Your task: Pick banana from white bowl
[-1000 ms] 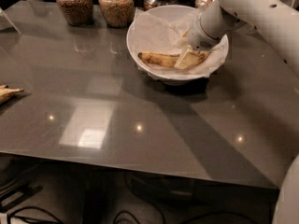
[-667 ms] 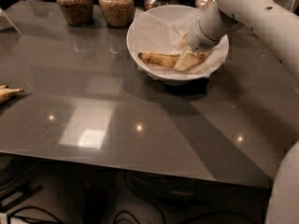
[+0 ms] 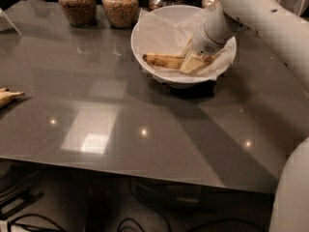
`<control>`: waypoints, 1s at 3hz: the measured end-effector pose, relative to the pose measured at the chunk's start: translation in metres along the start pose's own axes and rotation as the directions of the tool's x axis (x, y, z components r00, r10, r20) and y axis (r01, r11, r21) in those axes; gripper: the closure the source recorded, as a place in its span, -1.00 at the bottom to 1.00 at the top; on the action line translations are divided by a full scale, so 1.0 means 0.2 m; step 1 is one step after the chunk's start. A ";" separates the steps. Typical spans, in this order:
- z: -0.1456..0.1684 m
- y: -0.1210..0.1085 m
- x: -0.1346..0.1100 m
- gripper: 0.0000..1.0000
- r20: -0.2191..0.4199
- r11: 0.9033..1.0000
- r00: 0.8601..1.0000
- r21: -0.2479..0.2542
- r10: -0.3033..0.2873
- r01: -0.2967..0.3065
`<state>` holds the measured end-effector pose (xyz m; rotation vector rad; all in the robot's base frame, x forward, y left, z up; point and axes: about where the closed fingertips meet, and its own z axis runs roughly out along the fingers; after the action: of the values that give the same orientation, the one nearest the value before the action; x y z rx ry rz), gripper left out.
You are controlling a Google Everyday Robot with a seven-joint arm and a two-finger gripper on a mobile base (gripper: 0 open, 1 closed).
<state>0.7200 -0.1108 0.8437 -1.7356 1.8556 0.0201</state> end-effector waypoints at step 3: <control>-0.32 0.06 -0.15 1.00 0.031 0.992 0.995 0.091 -0.094 0.091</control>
Offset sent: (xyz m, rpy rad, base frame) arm -0.0373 0.0052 0.0701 -0.0072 -0.1381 0.0528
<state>0.6824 -0.1075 0.9050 -1.7464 1.7234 -0.0675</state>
